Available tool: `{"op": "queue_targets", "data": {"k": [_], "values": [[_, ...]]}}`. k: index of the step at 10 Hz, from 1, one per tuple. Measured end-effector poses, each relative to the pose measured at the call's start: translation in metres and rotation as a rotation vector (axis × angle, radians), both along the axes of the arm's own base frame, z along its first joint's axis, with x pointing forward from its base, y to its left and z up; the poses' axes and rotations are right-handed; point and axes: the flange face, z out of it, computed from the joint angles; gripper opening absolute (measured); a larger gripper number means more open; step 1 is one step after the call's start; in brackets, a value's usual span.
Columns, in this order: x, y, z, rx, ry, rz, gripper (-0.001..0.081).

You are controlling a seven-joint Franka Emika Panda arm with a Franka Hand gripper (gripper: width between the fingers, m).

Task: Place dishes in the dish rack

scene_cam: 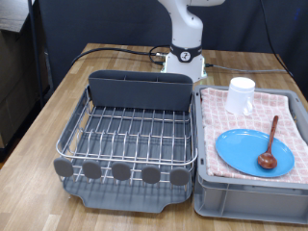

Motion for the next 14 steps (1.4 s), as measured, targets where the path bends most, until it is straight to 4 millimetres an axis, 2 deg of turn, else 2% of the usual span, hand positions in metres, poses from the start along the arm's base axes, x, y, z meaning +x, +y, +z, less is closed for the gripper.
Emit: {"op": "queue_targets", "data": {"k": [2, 6, 9, 10, 14], "values": [[0.006, 0.013, -0.003, -0.008, 0.002, -0.076, 0.0803], [0.041, 0.071, -0.016, -0.03, -0.048, -0.192, 0.0803], [0.064, 0.11, -0.022, -0.021, -0.063, -0.211, 0.0803], [0.077, 0.115, -0.024, -0.018, -0.044, -0.21, 0.0803], [0.081, 0.119, -0.026, -0.015, -0.077, -0.238, 0.0803]]}}
